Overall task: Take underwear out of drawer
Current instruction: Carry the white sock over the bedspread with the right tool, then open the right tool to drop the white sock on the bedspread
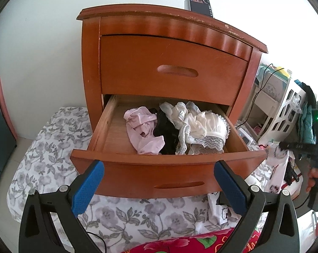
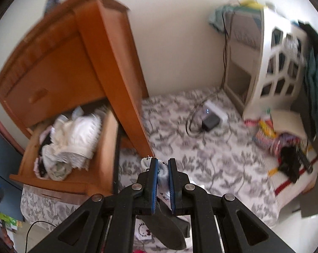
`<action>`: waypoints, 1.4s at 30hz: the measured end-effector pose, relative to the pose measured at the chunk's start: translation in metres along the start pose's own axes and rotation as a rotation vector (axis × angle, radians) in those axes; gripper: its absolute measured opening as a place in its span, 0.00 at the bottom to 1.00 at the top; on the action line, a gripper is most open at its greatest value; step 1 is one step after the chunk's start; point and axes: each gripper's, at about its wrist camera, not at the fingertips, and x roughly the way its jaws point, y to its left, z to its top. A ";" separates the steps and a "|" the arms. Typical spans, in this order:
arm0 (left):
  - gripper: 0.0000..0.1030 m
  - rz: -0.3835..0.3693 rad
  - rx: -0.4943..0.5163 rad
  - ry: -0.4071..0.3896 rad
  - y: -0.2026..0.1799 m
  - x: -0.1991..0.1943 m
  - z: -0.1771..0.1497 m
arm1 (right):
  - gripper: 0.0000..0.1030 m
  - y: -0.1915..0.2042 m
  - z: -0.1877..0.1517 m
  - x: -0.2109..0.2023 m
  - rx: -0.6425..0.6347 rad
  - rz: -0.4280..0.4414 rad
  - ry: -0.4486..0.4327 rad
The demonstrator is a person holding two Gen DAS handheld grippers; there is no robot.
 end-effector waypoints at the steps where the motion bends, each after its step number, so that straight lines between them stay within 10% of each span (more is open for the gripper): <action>1: 1.00 0.000 0.000 0.002 0.000 0.001 0.000 | 0.10 -0.002 -0.003 0.007 0.008 -0.002 0.016; 22: 1.00 -0.006 -0.012 0.024 0.003 0.009 -0.002 | 0.14 0.020 -0.039 0.080 -0.013 0.003 0.200; 42: 1.00 0.014 -0.071 0.000 0.014 0.007 -0.002 | 0.83 0.014 -0.033 0.051 -0.043 -0.026 0.150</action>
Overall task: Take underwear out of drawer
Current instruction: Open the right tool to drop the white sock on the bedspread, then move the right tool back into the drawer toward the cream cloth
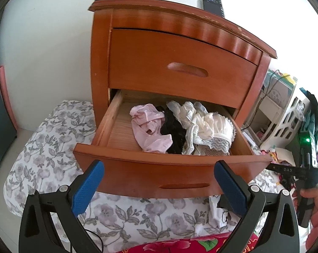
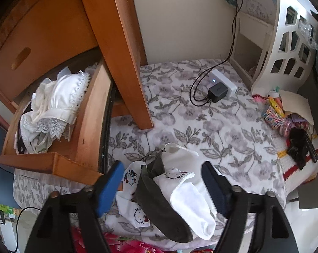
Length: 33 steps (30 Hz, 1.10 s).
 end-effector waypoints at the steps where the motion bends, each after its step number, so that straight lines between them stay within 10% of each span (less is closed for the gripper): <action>1: 1.00 0.004 -0.009 -0.004 0.002 0.000 0.000 | 0.87 0.000 0.000 -0.002 -0.004 -0.001 -0.005; 4: 1.00 0.014 -0.023 -0.015 0.005 -0.002 0.000 | 1.00 0.003 0.001 -0.011 -0.021 0.000 -0.031; 33: 1.00 0.001 -0.094 -0.069 0.034 -0.010 0.002 | 1.00 0.157 0.011 -0.108 -0.304 0.198 -0.234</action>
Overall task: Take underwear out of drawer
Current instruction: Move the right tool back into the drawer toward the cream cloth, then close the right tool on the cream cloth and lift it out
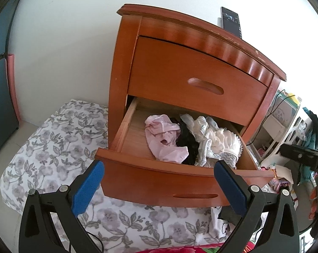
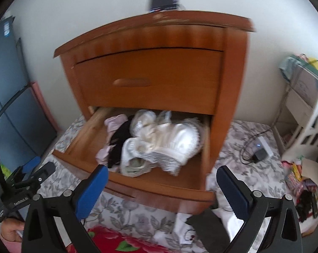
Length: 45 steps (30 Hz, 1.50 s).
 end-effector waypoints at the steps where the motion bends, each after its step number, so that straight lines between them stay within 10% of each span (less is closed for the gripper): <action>1: 1.00 -0.002 -0.003 -0.002 0.002 0.000 0.000 | 1.00 0.005 0.001 0.003 -0.011 0.000 0.008; 20: 1.00 0.005 0.011 -0.022 0.022 0.013 -0.002 | 0.96 0.053 0.027 0.103 -0.139 -0.053 0.140; 45: 1.00 -0.018 0.037 0.014 0.022 0.035 -0.009 | 0.27 0.041 0.034 0.185 -0.122 -0.090 0.274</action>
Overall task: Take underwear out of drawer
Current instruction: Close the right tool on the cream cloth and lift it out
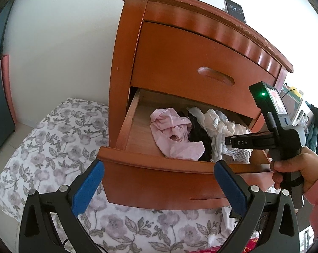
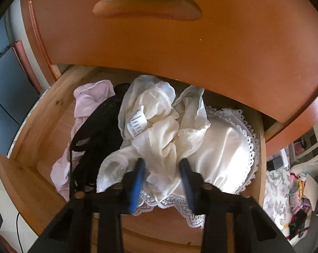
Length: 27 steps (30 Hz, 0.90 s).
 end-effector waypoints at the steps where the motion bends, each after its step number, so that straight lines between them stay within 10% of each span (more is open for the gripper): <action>1: 1.00 -0.001 0.001 -0.001 0.000 0.000 0.000 | 0.21 0.000 0.000 0.000 0.000 0.001 0.001; 6: 1.00 0.000 0.000 0.000 0.000 -0.001 0.000 | 0.07 -0.003 0.000 -0.002 0.021 0.017 -0.015; 27: 1.00 0.002 -0.017 0.018 -0.014 -0.024 0.007 | 0.06 -0.024 -0.025 -0.114 0.040 0.105 -0.208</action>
